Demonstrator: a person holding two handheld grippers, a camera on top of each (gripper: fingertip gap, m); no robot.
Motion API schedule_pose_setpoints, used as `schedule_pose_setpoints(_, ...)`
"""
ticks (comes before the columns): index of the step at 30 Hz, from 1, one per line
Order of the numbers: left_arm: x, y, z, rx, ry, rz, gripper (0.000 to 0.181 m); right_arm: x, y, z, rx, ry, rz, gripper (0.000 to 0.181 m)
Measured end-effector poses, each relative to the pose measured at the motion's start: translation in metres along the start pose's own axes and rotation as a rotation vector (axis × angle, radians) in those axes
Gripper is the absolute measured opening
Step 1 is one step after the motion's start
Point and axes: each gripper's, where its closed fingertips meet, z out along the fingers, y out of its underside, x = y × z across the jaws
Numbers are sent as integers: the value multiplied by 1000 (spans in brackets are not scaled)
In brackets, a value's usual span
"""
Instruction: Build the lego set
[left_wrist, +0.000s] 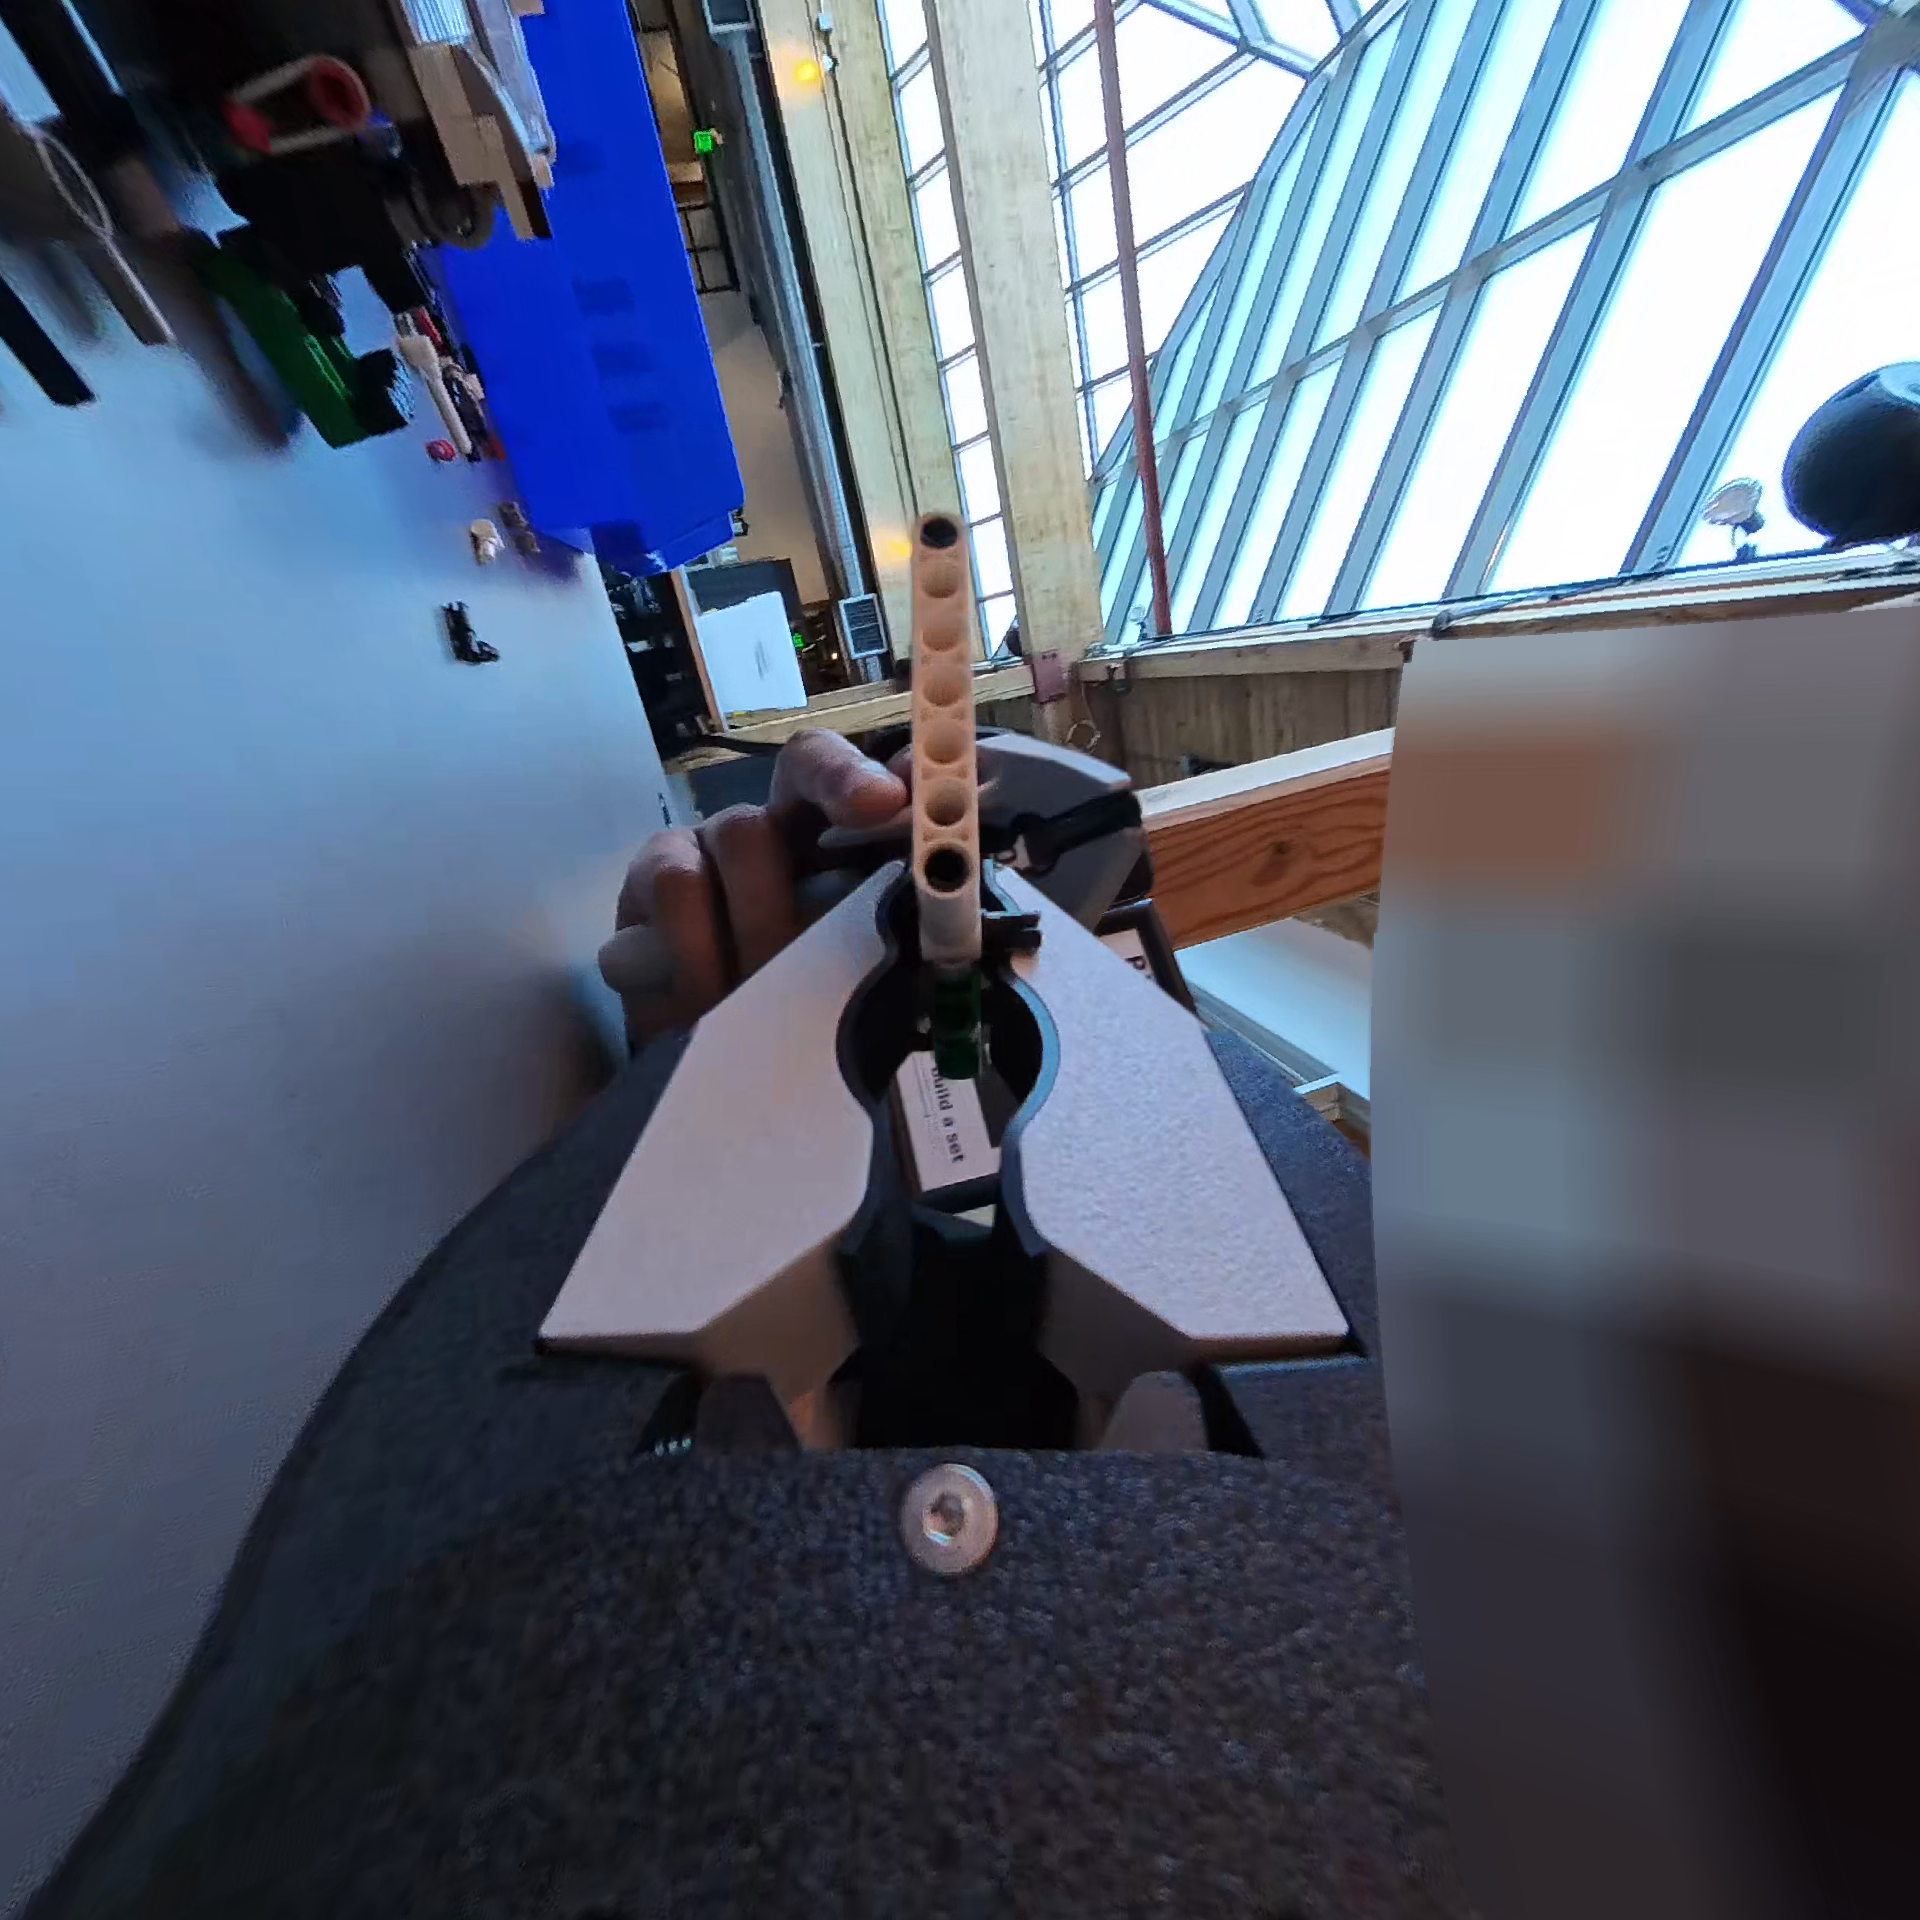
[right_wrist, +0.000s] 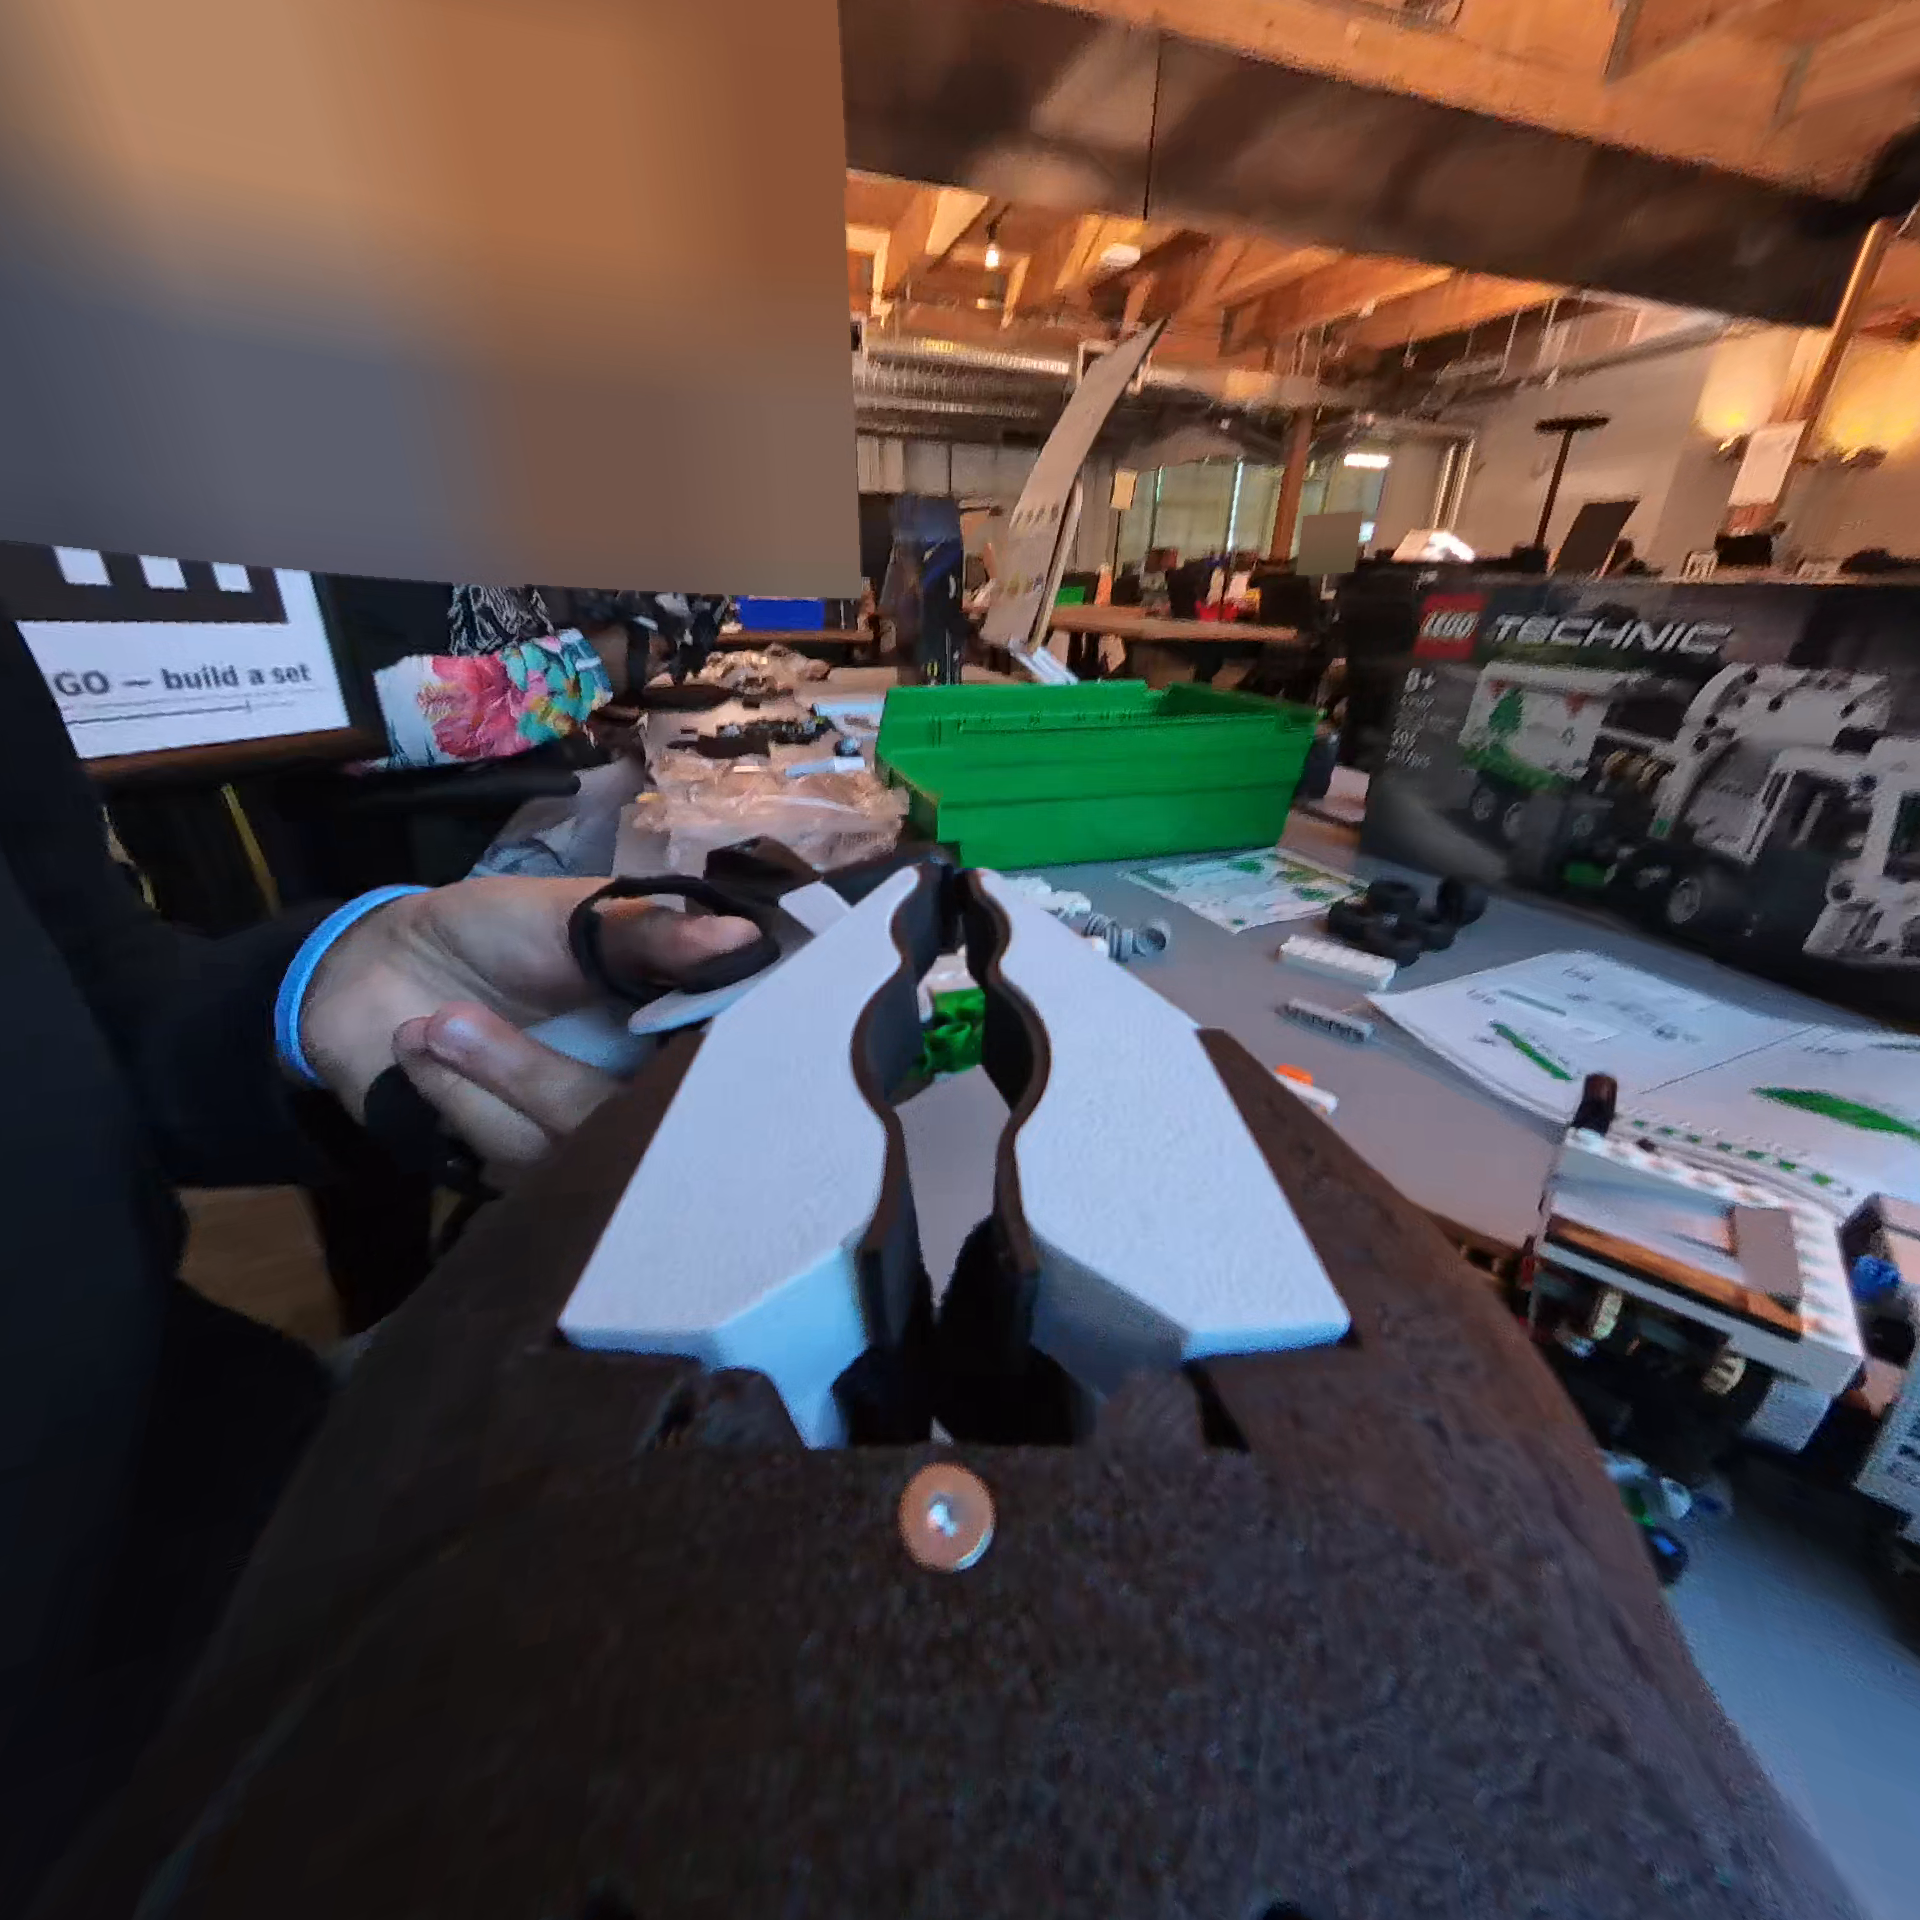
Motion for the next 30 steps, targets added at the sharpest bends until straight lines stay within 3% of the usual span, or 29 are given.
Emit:
schedule_pose_setpoints(9, 17, 6, 4, 23, 93, -83, 6, -2, 3, -2, -1, -26, 15, 2)
schedule_pose_setpoints(30, 9, -3, -5, 54, 63, -65, 6, -2, 9, 3, -24, -35, 9, 3)
